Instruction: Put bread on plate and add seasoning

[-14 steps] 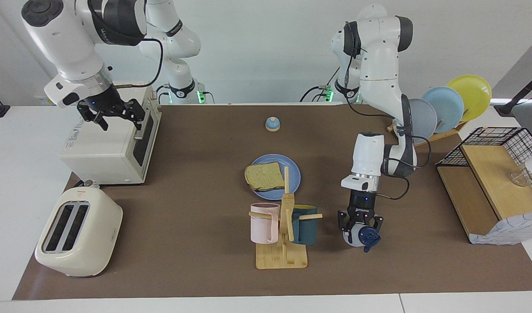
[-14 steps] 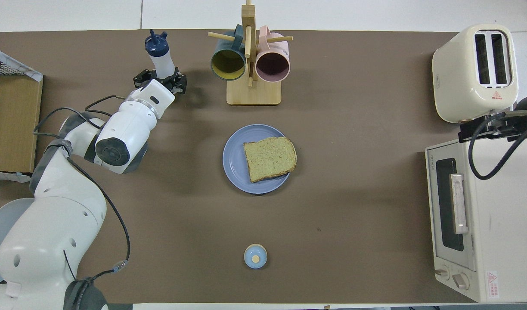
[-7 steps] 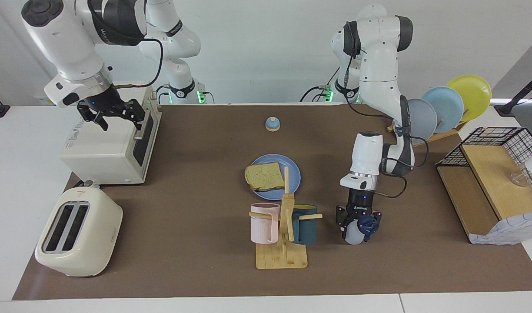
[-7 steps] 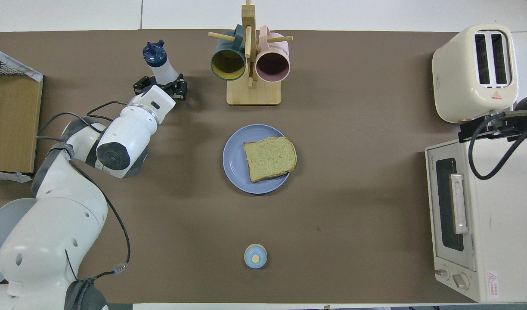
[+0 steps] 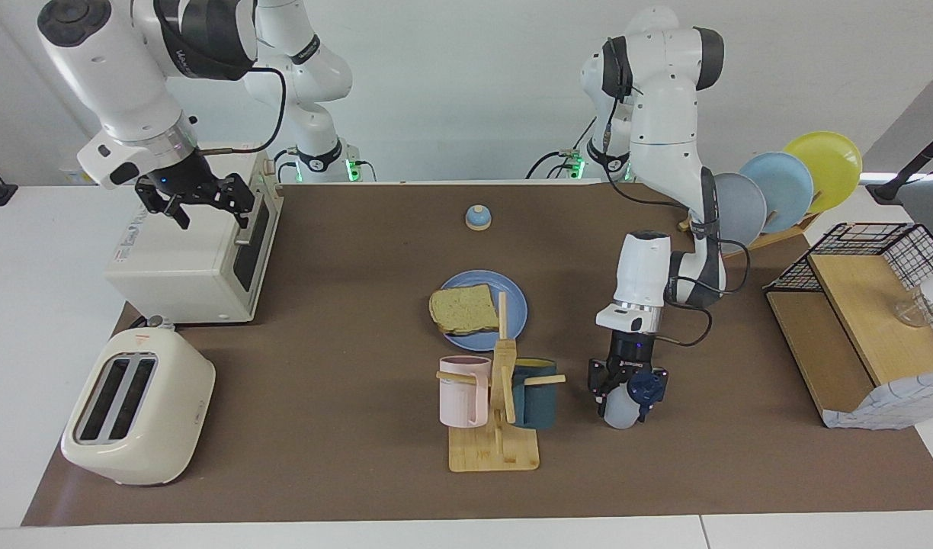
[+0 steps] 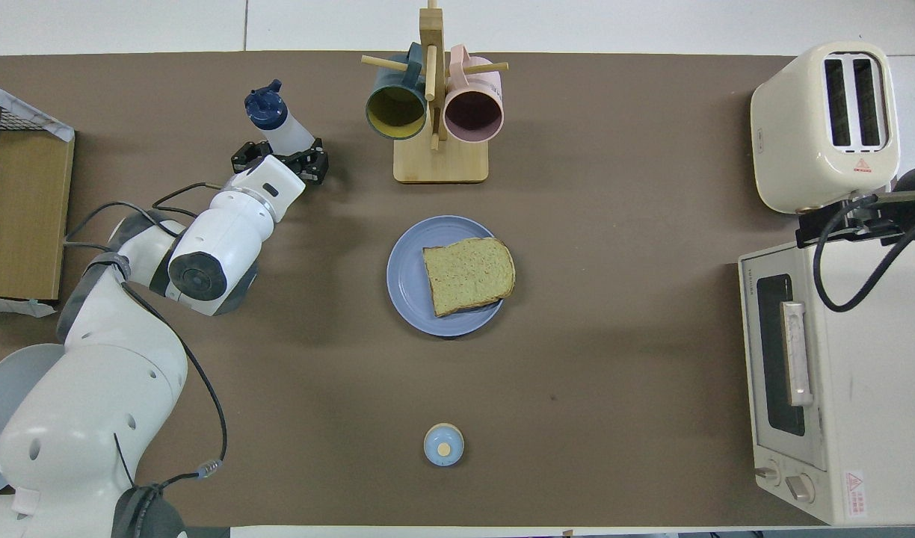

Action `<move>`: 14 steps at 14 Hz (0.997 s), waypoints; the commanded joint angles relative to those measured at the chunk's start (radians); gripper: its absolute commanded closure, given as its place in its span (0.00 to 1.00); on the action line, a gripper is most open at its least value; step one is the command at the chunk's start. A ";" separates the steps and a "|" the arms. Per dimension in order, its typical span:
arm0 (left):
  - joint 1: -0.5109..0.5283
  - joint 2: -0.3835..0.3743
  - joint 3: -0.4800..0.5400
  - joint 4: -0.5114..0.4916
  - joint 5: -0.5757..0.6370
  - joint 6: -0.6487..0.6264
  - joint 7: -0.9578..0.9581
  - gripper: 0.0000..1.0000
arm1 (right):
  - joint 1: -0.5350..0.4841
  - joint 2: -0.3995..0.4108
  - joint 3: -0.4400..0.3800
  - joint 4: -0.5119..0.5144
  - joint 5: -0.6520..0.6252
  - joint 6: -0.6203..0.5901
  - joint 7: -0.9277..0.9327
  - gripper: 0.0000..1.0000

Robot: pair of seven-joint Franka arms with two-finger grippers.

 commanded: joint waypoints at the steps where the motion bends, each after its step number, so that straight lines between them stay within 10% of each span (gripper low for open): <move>1: -0.022 -0.050 0.014 -0.082 0.001 -0.005 0.004 0.14 | -0.011 -0.010 0.007 -0.007 0.006 -0.003 0.011 0.00; 6: -0.020 -0.108 0.015 -0.154 0.005 -0.005 0.002 0.00 | -0.011 -0.010 0.007 -0.007 0.006 -0.003 0.011 0.00; 14: -0.072 -0.453 0.012 -0.470 0.008 -0.026 0.003 0.00 | -0.011 -0.010 0.007 -0.007 0.006 -0.003 0.011 0.00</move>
